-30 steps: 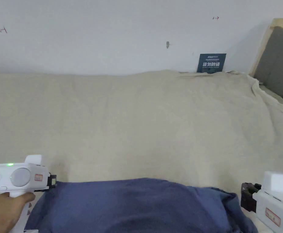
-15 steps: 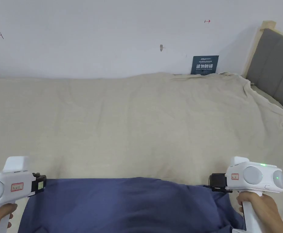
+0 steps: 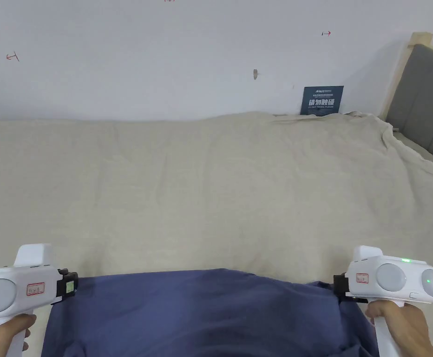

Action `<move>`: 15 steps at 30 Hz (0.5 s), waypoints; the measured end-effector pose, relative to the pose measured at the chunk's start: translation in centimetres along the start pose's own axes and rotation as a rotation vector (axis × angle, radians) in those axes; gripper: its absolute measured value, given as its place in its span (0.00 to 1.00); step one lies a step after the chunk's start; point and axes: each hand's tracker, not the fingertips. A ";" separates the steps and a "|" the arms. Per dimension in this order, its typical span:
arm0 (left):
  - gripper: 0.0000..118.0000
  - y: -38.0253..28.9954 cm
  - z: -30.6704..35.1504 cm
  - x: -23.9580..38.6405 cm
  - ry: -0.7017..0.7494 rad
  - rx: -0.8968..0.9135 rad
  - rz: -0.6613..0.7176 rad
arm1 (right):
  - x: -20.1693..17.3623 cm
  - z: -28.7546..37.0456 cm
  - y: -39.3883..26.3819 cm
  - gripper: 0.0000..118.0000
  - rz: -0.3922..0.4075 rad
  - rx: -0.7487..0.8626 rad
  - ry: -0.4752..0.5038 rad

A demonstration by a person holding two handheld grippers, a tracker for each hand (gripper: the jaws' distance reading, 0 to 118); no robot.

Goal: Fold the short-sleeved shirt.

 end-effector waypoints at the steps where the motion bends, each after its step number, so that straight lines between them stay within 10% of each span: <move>1: 0.00 -0.1 0.1 -0.1 0.003 0.003 0.005 | 0.0 0.8 0.0 0.05 0.002 0.020 0.013; 15: 0.00 -2.2 5.0 -3.0 0.040 0.048 0.103 | 1.0 14.6 -4.7 0.05 0.028 0.213 0.153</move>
